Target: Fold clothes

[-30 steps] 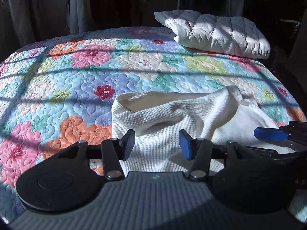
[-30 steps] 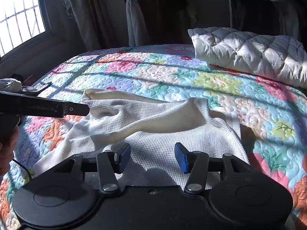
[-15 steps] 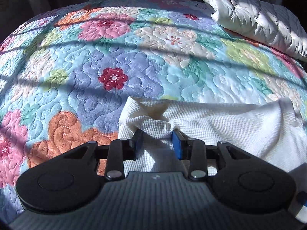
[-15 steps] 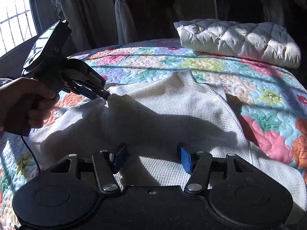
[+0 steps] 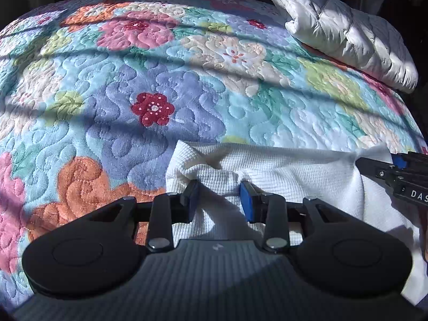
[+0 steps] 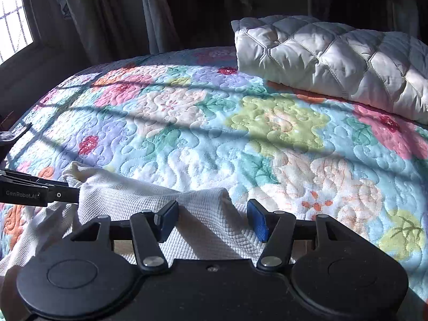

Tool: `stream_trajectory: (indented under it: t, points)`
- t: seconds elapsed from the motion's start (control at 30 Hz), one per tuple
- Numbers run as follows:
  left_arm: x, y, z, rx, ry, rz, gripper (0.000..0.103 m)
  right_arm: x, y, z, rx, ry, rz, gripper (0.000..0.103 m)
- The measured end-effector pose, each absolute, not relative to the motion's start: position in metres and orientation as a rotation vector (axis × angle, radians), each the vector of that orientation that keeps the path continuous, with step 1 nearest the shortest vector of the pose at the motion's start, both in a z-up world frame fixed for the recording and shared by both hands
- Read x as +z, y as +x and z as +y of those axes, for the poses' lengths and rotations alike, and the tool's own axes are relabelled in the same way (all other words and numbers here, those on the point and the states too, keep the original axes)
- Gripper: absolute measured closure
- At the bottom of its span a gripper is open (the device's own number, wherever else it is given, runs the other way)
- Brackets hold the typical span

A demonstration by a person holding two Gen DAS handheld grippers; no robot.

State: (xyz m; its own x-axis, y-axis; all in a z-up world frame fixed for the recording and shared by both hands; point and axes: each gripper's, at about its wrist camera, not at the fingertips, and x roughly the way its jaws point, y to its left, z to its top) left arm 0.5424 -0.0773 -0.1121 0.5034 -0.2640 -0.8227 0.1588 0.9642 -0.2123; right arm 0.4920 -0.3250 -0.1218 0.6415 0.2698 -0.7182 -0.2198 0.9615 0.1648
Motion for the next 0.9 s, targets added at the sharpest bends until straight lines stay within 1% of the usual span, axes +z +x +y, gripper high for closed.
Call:
stream_trajectory:
  t: [0.03,0.1,0.17,0.27,0.3,0.33,0.37,0.4,0.43,0.47,0.53,0.63,0.7,0.8,0.87,0.9]
  points:
    - [-0.112,0.544,-0.076,-0.259,-0.128,1.015,0.068,-0.121,0.493,-0.323,0.292,0.046,0.822,0.095]
    - [-0.112,0.547,-0.073,-0.268,-0.148,1.014,0.068,-0.117,0.492,-0.322,0.236,-0.035,0.783,0.096]
    - [-0.109,0.546,-0.073,-0.257,-0.135,0.981,0.068,-0.112,0.495,-0.329,0.178,-0.016,0.763,0.096]
    - [-0.109,0.543,-0.077,-0.191,-0.030,0.959,0.063,-0.116,0.503,-0.339,0.114,0.031,0.795,0.095]
    - [-0.111,0.540,-0.078,-0.189,0.009,0.966,0.063,-0.120,0.507,-0.341,0.102,0.056,0.831,0.089]
    - [-0.110,0.538,-0.074,-0.194,0.029,0.972,0.062,-0.122,0.507,-0.343,0.075,0.089,0.853,0.087]
    - [-0.110,0.533,-0.071,-0.195,0.041,0.972,0.061,-0.120,0.502,-0.345,0.040,0.122,0.847,0.071]
    - [-0.109,0.526,-0.069,-0.196,0.040,0.971,0.059,-0.117,0.494,-0.347,0.003,0.154,0.835,0.058]
    - [-0.107,0.518,-0.065,-0.191,0.033,0.975,0.053,-0.112,0.485,-0.348,-0.022,0.188,0.829,0.055]
    - [-0.106,0.510,-0.061,-0.184,0.025,0.981,0.045,-0.105,0.469,-0.349,-0.027,0.234,0.817,0.048]
    - [-0.103,0.493,-0.052,-0.176,-0.012,0.995,0.042,-0.092,0.435,-0.349,0.031,0.301,0.756,0.046]
    - [-0.096,0.458,-0.033,-0.193,-0.189,1.003,0.043,-0.075,0.381,-0.343,0.144,0.347,0.627,0.043]
    - [-0.100,0.437,-0.031,-0.186,-0.198,1.007,0.042,-0.071,0.353,-0.337,0.197,0.340,0.603,0.041]
    - [-0.109,0.406,-0.030,-0.173,-0.196,1.011,0.040,-0.079,0.320,-0.316,0.276,0.199,0.646,0.039]
    - [-0.115,0.385,-0.029,-0.164,-0.194,1.014,0.035,-0.097,0.298,-0.308,0.234,0.055,0.659,0.040]
    - [-0.119,0.377,-0.030,-0.164,-0.191,1.010,0.035,-0.109,0.286,-0.310,0.197,0.028,0.654,0.041]
